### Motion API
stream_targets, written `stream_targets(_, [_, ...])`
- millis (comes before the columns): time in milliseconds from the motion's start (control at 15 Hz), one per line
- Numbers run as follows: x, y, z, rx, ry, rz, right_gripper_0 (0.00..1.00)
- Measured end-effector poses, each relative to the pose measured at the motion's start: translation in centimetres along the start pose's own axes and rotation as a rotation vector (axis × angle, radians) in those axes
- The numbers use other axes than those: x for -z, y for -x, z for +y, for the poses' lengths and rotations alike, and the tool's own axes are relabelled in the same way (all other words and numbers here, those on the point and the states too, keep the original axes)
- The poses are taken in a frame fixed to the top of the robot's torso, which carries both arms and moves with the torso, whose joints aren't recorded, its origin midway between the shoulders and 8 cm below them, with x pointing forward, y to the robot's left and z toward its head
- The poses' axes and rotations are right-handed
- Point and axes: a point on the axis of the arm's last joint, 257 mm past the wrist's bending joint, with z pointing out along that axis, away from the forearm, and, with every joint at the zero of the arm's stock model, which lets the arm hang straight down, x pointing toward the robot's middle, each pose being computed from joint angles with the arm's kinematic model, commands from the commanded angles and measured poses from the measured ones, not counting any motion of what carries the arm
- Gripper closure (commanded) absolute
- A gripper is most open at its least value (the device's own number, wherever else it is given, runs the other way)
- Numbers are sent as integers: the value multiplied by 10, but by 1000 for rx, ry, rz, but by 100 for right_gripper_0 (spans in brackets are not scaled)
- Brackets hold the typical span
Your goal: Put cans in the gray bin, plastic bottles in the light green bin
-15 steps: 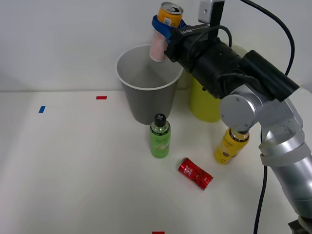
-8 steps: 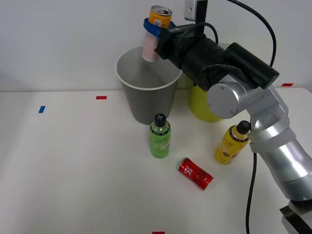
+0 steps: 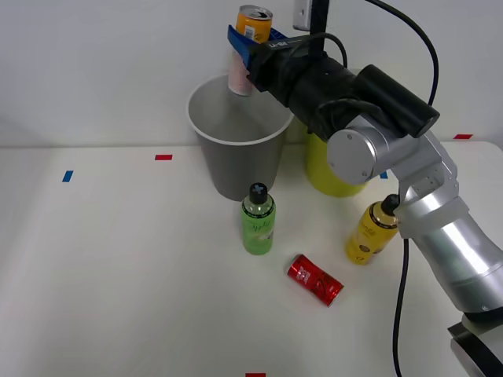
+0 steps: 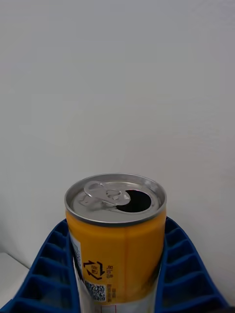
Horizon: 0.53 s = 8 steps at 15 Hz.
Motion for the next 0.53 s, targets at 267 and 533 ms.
stream_targets(267, [9,1,4,-46,5,-75,23])
stream_targets(533, [9,3,7,-70,8,-94,23])
